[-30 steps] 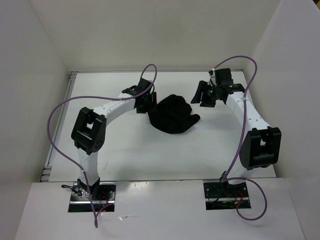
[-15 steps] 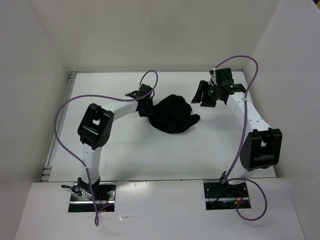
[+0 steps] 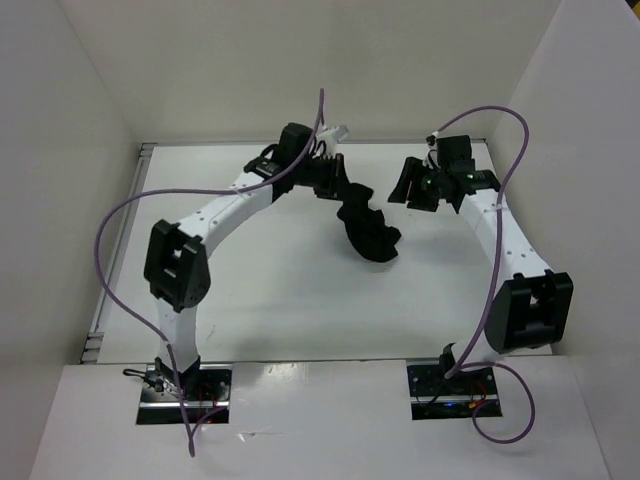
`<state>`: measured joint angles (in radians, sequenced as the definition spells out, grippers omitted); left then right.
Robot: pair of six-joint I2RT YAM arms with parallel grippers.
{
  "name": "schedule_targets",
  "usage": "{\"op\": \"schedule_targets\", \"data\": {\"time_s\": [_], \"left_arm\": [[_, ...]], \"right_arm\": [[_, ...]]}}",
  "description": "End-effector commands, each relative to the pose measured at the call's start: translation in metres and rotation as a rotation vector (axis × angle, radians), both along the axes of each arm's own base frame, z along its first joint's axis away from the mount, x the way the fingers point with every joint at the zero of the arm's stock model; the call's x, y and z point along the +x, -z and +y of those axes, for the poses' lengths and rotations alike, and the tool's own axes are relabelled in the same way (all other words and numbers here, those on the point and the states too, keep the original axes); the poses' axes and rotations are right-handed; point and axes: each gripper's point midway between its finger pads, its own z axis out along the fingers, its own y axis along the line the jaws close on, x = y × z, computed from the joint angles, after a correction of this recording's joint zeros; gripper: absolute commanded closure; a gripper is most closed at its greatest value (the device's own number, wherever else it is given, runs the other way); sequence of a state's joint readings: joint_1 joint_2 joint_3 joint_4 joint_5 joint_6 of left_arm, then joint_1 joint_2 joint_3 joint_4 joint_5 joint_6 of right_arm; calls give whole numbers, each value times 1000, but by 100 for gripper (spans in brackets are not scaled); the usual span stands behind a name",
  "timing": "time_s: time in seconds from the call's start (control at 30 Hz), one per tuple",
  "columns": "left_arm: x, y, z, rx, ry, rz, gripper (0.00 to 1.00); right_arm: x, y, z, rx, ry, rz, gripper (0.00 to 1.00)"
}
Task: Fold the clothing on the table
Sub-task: Move the skirt to the center of the board
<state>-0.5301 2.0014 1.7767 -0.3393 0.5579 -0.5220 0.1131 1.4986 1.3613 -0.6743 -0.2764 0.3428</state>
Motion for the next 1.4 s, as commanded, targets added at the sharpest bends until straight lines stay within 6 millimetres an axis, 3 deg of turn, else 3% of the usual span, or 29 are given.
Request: {"op": "schedule_targets", "data": {"time_s": [0.0, 0.03, 0.1, 0.27, 0.3, 0.33, 0.47, 0.5, 0.6, 0.63, 0.7, 0.77, 0.9, 1.0, 1.1, 1.3, 1.37], "left_arm": [[-81, -163, 1, -316, 346, -265, 100], [-75, -169, 14, -318, 313, -276, 100], [-75, -159, 33, -300, 266, -224, 100], [-35, -75, 83, -171, 60, -18, 100], [-27, -50, 86, -143, 24, 55, 100], [-23, -40, 86, -130, 14, 74, 100], [-5, -41, 80, -106, -9, 72, 100], [-2, -58, 70, -118, 11, 36, 100], [-11, -58, 38, -126, 96, 66, 100], [-21, -77, 21, -149, 158, 24, 100], [-40, -92, 4, -190, 249, 23, 100], [-75, -117, -13, -272, 408, 12, 100], [-118, -177, -5, -354, 503, -85, 100], [-116, -203, 17, -360, 416, -146, 100], [-103, -210, 34, -349, 323, -163, 100], [-127, -253, 44, -425, 390, -253, 100], [-132, -257, 46, -421, 393, -259, 100]], "right_arm": [[-4, -16, -12, -34, 44, -55, 38], [-6, -15, -14, -40, 50, -56, 38], [-7, -11, -17, -52, 61, -48, 38], [-6, -9, -18, -59, 67, -49, 38], [-5, -9, -21, -53, 83, -46, 38], [-6, -9, -20, -47, 77, -45, 38], [-7, -13, -22, -51, 83, -58, 38], [-8, -16, -22, -50, 84, -67, 38], [-8, -19, -23, -55, 90, -77, 38], [-10, -19, -25, -55, 103, -76, 38], [-11, -23, -27, -61, 111, -89, 38], [-13, -26, -32, -66, 128, -100, 38], [-17, -30, -34, -71, 136, -115, 38], [-23, -31, -36, -70, 151, -119, 38], [-24, -36, -43, -78, 187, -142, 38], [-27, -47, -63, -92, 248, -176, 38], [-28, -43, -66, -94, 257, -166, 38]]}}
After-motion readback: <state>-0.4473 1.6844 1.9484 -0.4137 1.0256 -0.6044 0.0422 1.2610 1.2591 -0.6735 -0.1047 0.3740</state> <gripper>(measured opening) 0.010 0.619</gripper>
